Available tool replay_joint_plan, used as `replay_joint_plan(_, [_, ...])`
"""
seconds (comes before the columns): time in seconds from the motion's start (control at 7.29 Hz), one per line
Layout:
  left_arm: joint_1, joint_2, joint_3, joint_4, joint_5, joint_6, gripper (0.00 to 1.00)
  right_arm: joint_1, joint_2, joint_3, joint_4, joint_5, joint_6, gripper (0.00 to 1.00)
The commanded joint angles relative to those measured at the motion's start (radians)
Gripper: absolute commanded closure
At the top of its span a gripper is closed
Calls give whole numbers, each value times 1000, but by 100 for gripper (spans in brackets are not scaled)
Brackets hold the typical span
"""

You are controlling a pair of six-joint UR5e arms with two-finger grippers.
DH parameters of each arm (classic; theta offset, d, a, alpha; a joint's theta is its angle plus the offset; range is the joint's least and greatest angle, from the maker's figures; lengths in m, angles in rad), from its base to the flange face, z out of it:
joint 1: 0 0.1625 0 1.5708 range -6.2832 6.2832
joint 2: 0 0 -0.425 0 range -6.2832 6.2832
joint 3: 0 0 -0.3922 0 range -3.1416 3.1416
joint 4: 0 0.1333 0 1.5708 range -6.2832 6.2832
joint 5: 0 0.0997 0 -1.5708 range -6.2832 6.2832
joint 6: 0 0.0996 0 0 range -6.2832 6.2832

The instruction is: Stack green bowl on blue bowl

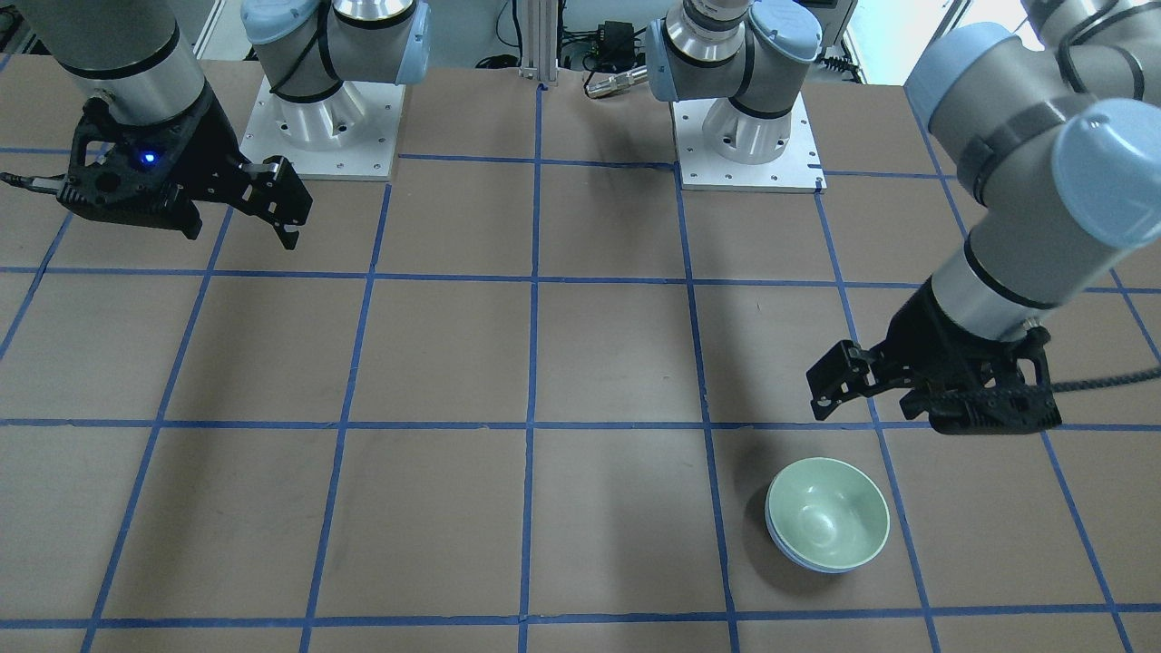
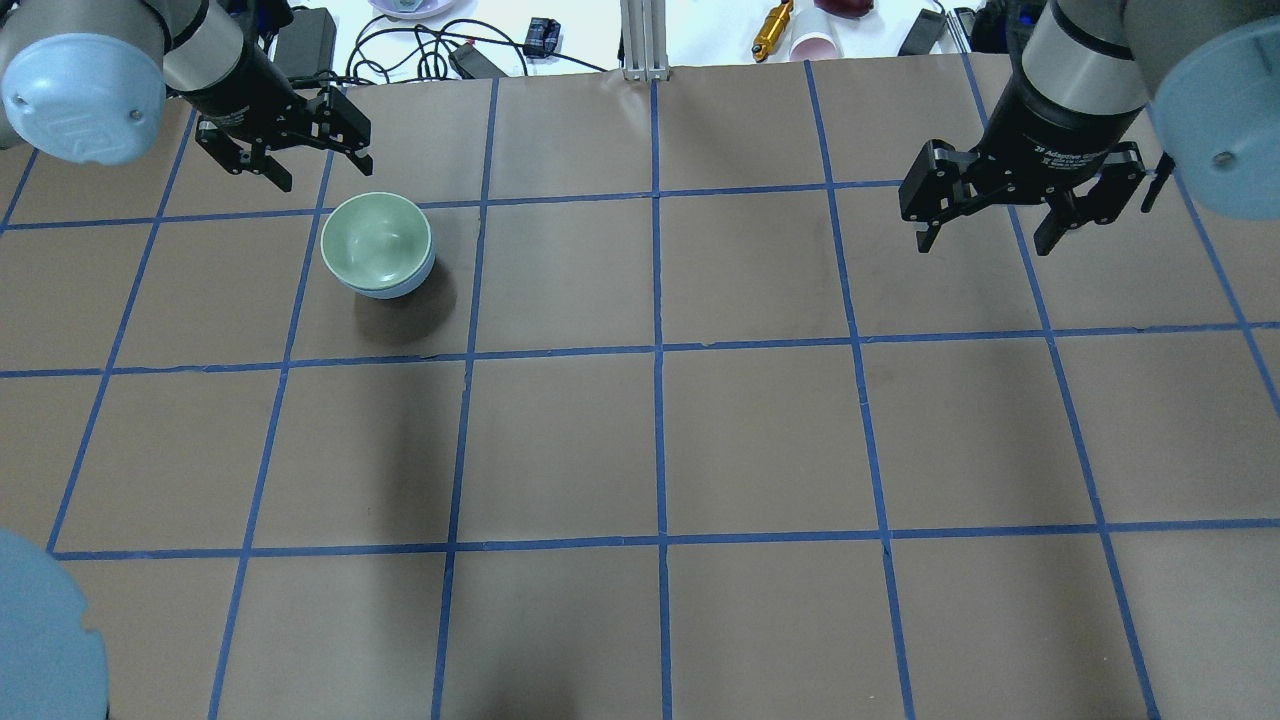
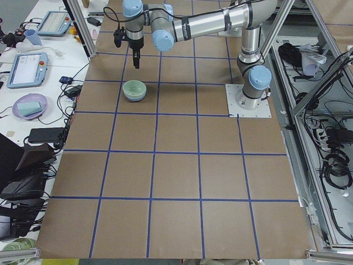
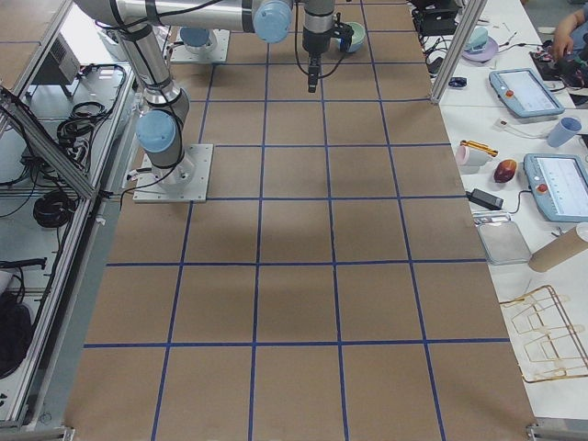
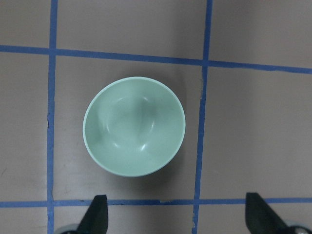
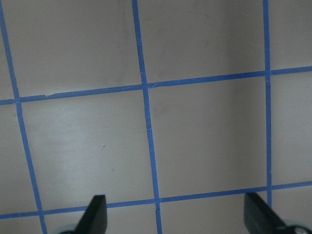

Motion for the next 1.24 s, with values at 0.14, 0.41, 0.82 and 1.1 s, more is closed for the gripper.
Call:
replay_joint_plan(0.14, [-94, 155, 4, -187, 43, -90, 0, 0, 0, 0, 0, 0, 0, 0])
replay_joint_plan(0.41, [-96, 246, 4, -321, 43, -90, 0, 0, 0, 0, 0, 0, 0, 0])
replay_joint_plan(0.82, [-99, 285, -8, -330, 69, -88, 0, 0, 0, 0, 0, 0, 0, 0])
replay_joint_plan(1.1, [-100, 286, -11, -329, 69, -88, 0, 0, 0, 0, 0, 0, 0, 0])
